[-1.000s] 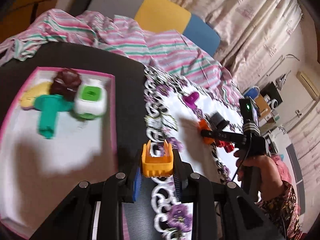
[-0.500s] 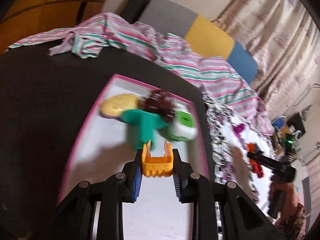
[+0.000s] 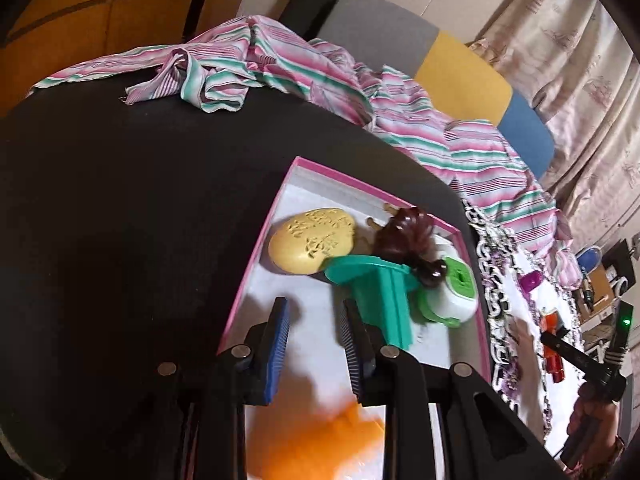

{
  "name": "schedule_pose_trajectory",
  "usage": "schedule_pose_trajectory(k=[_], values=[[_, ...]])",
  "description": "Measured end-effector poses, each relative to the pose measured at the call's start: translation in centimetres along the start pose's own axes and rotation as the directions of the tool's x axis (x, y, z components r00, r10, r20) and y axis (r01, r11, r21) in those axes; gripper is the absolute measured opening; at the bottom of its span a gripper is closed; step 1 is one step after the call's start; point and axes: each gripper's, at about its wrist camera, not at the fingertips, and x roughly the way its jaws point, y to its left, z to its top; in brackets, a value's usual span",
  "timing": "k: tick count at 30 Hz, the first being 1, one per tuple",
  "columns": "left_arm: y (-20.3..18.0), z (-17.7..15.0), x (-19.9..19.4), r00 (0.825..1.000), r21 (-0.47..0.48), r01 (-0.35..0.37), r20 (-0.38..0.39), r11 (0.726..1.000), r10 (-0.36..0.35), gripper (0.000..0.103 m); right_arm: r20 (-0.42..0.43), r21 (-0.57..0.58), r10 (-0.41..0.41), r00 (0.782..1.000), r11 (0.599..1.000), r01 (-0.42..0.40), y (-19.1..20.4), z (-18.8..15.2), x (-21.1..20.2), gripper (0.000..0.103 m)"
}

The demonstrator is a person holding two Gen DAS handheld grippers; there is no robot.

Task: Organize rigid objects
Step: 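Carry the yellow piece into the tray and open the left tool while the right tool holds the orange stack, then lower the orange cube stack into the tray and open the right tool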

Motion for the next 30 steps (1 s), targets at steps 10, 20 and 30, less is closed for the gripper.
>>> schedule_pose_trajectory(k=[10, 20, 30], values=[[-0.2, -1.6, -2.7, 0.999, -0.037, 0.044, 0.018, 0.998, -0.043, 0.047, -0.014, -0.008, 0.033, 0.999, 0.999, -0.033, 0.4, -0.1, 0.2, 0.025], [-1.6, -4.0, -4.1, 0.996, 0.037, 0.090, -0.013, 0.995, -0.089, 0.047, -0.011, -0.020, 0.079, 0.997, 0.997, -0.079, 1.4, -0.4, -0.3, 0.025], [-1.2, -5.6, -5.9, 0.997, 0.109, 0.077, -0.022, 0.991, -0.075, 0.047, 0.002, -0.052, 0.205, 0.979, 0.978, -0.204, 7.0, -1.4, -2.1, 0.025]])
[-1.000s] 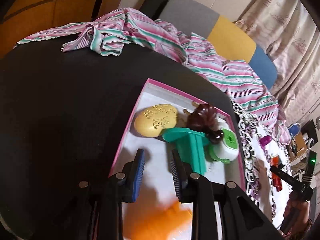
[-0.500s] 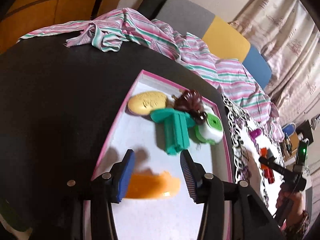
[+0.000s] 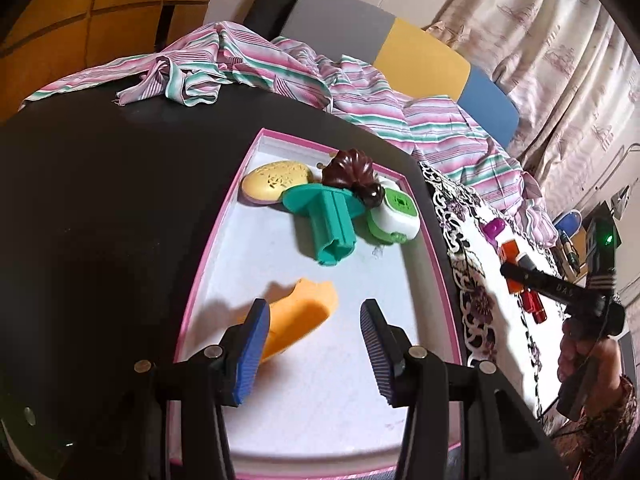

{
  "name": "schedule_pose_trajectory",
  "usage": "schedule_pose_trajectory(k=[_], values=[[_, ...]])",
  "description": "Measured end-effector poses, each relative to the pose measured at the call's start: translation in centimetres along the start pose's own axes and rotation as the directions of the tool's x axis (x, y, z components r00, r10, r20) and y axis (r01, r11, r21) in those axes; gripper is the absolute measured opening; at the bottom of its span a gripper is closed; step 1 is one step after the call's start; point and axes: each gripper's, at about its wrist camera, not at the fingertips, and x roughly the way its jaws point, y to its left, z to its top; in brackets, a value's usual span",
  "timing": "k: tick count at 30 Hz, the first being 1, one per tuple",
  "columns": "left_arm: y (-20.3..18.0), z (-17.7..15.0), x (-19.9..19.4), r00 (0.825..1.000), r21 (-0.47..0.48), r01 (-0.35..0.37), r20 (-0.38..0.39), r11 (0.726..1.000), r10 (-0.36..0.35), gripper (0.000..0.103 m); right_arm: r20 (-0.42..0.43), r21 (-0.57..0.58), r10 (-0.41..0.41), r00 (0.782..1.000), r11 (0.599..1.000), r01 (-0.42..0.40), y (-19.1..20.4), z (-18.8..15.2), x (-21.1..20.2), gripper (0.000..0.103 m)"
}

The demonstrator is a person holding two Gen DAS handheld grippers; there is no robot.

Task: Organize rigid objects
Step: 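Lower the orange cube stack into the tray and open the right tool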

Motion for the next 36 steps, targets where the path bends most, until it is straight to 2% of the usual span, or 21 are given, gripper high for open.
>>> schedule_pose_trajectory(k=[9, 18, 28, 36], values=[[0.5, -0.8, -1.2, 1.000, 0.014, 0.009, 0.010, 1.000, -0.009, 0.047, -0.056, -0.150, 0.121, 0.991, 0.980, -0.128, 10.4, -0.8, 0.7, 0.025], [0.8, -1.4, -2.5, 0.999, 0.015, 0.026, 0.027, 1.000, -0.027, 0.047, -0.151, -0.180, 0.070, 0.986, 0.979, -0.097, 16.4, -1.1, 4.9, 0.025], [1.5, -1.8, -3.3, 0.999, -0.008, 0.040, 0.032, 0.999, -0.040, 0.047, -0.193, -0.133, -0.036, 0.981, 0.991, 0.011, 17.1, -0.6, 8.5, 0.025], [1.5, -1.9, -3.5, 0.998, -0.013, 0.044, 0.035, 0.999, -0.043, 0.047, -0.182, -0.122, -0.059, 0.982, 0.992, 0.037, 17.0, -0.4, 9.2, 0.027]])
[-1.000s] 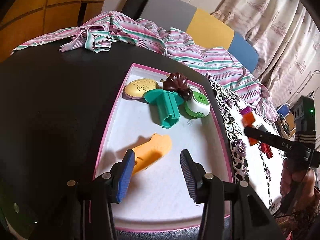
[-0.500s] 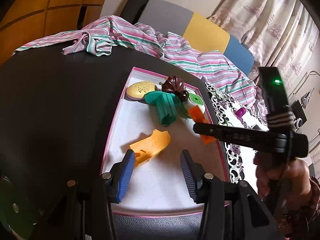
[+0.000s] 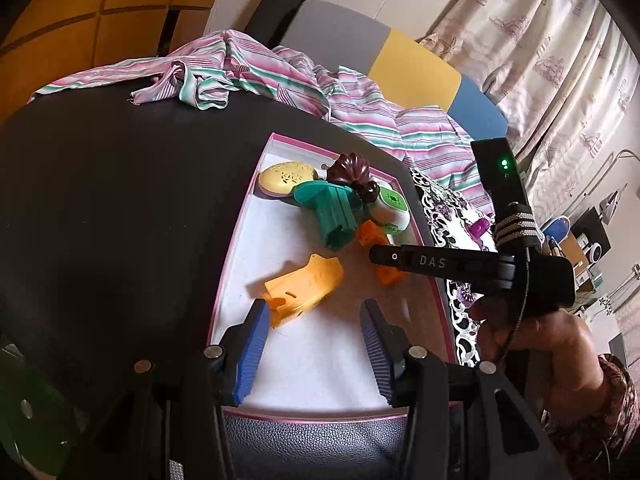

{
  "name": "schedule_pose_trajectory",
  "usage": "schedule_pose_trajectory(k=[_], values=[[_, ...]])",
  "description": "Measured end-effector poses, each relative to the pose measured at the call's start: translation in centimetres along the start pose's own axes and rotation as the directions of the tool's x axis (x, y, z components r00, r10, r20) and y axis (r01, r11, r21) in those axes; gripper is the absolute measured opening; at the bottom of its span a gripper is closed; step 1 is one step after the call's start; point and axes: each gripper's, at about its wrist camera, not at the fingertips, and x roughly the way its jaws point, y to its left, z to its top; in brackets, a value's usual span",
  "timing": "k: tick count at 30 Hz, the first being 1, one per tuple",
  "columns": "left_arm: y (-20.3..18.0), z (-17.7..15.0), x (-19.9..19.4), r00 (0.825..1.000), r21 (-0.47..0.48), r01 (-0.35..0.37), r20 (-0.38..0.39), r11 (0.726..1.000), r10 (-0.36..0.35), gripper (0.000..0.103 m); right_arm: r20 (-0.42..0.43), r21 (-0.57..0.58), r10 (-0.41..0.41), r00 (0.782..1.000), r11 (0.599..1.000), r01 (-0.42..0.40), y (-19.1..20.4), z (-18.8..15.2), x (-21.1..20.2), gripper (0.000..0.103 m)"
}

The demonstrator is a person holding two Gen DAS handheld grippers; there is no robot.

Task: Organize rigid objects
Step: 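Lower the orange cube stack into the tray and open the right tool, then move the right tool to the cloth and grasp the red cylinder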

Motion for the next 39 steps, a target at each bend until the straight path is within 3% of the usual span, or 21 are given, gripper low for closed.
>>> schedule_pose_trajectory(k=[12, 23, 36, 39], values=[[-0.1, -0.2, 0.3, 1.000, -0.009, -0.003, -0.014, 1.000, 0.003, 0.047, 0.073, -0.090, -0.029, 0.997, 0.995, 0.036, 1.7, -1.5, -2.6, 0.029], [-0.9, -0.4, 0.3, 1.000, 0.003, 0.021, -0.019, 1.000, -0.021, 0.047, 0.126, -0.084, -0.013, 0.992, 0.996, 0.024, 1.4, -2.4, -5.3, 0.036], [-4.9, -0.9, 1.1, 0.995, 0.067, 0.084, -0.060, 0.994, -0.080, 0.047, 0.155, 0.013, -0.083, 0.984, 0.997, 0.082, -4.4, -4.3, -8.7, 0.036], [-6.2, -1.4, 1.3, 0.992, 0.094, 0.104, -0.077, 0.990, -0.097, 0.047, 0.142, 0.053, -0.112, 0.984, 0.993, 0.105, -6.7, -5.1, -8.9, 0.044]])
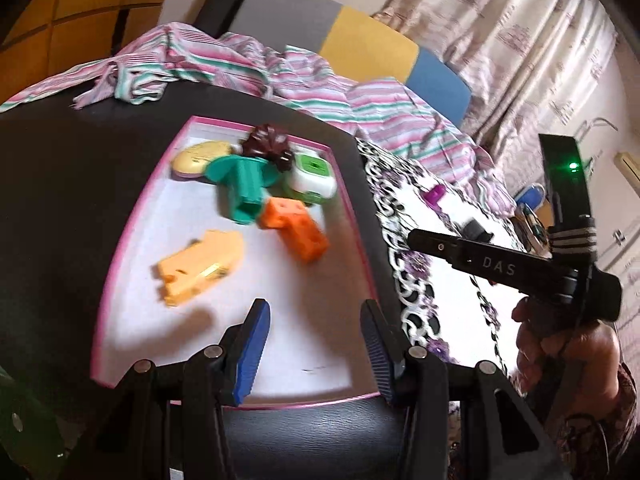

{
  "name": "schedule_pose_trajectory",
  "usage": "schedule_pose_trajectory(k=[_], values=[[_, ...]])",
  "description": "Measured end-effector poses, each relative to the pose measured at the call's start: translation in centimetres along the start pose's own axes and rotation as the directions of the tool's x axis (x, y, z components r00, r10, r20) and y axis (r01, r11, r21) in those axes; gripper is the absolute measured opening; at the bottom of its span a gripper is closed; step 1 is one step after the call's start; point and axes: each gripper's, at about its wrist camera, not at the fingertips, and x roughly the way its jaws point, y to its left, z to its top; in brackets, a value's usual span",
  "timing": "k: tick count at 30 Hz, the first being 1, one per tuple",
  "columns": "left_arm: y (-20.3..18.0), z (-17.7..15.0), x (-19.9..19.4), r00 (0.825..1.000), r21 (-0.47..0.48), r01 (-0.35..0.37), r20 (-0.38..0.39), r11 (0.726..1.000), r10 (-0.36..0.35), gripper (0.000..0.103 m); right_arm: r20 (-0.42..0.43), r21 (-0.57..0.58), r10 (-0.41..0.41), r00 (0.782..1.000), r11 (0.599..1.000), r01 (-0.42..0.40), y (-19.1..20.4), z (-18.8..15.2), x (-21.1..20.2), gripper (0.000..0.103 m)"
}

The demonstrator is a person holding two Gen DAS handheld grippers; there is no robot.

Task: Organize rigid objects
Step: 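Move the right tool to the cloth and grasp the red cylinder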

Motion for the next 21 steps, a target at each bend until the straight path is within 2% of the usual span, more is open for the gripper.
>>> schedule_pose_trajectory(k=[6, 9, 13, 17, 21], values=[[-2.7, -0.6, 1.1, 0.998, 0.056, 0.028, -0.050, 0.998, -0.025, 0.047, -0.073, 0.141, -0.032, 0.997, 0.989, 0.042, -5.8, -1.8, 1.0, 0.045], [-4.3, -0.9, 1.5, 0.997, 0.095, 0.042, -0.067, 0.995, -0.036, 0.047, -0.107, 0.247, -0.041, 0.993, 0.967, 0.067, -9.7, -2.6, 1.3, 0.045], [-5.9, -1.1, 1.9, 0.994, 0.123, 0.068, -0.089, 0.990, -0.057, 0.047, -0.103, 0.349, -0.047, 0.994, 0.934, 0.081, -14.0, -2.6, 0.8, 0.045], [-7.5, -1.5, 2.2, 0.991, 0.155, 0.090, -0.109, 0.984, -0.073, 0.047, -0.077, 0.388, -0.130, 0.988, 0.909, 0.150, -18.2, -1.7, -0.3, 0.045], [-8.6, -1.6, 2.6, 0.989, 0.175, 0.102, -0.125, 0.979, -0.081, 0.047, -0.083, 0.403, -0.236, 0.968, 0.881, 0.249, -23.1, -0.9, -1.0, 0.045]])
